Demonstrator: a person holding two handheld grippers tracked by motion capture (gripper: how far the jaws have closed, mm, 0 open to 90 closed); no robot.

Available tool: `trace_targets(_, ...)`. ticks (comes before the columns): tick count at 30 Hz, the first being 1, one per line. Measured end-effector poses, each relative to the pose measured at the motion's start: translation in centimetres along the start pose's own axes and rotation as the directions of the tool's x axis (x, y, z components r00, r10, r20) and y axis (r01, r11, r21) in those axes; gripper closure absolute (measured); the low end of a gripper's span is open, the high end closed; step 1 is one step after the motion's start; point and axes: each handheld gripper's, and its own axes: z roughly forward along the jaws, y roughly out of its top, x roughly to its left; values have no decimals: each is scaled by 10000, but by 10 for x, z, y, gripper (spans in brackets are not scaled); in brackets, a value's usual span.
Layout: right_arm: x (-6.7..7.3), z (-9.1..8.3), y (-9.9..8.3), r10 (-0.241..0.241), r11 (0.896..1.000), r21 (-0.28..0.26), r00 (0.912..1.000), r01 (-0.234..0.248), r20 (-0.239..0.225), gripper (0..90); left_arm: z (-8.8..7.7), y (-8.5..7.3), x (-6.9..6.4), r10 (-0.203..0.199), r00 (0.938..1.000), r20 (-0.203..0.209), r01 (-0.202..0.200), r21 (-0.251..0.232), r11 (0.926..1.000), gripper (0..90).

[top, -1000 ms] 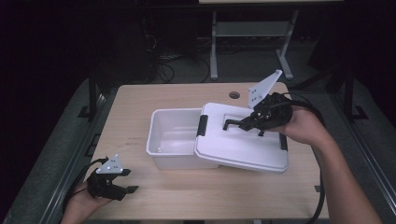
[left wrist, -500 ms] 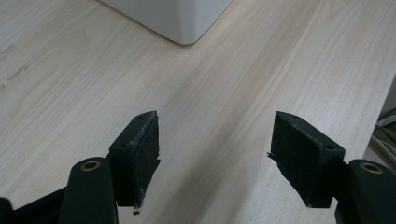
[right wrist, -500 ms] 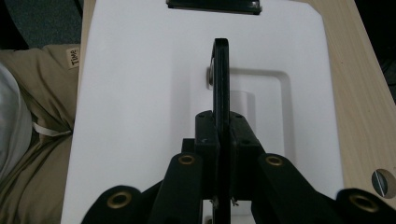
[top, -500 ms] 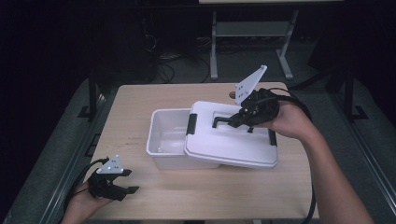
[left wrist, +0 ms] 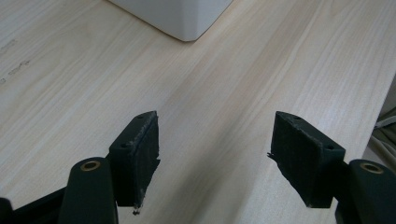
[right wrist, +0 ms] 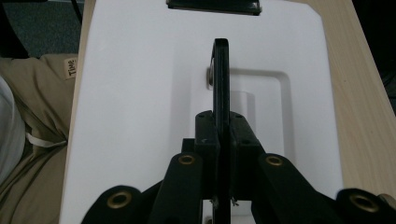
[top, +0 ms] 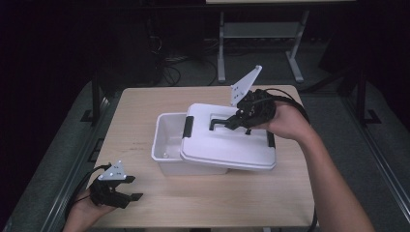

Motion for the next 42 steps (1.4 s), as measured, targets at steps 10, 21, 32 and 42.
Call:
trace_targets(10, -5, 17, 17, -243, 9995, -194, 9996, 240, -123, 843, -1, -2, 1, -37, 10000, 39, 37, -57, 10000, 321)
trace_targets(21, -14, 37, 35, -456, 9988, -188, 9981, 449, -407, 843, -3, -4, 3, -108, 9999, 69, 109, -178, 9998, 318)
trace_targets(32, -20, 53, 47, -660, 9977, -171, 9960, 651, -603, 843, -4, -5, 4, -154, 9999, 54, 155, -240, 9996, 317)
trace_targets(42, -23, 67, 55, -734, 9973, -157, 9943, 724, -779, 842, -5, -6, 4, -206, 9998, 76, 207, -259, 9994, 316)
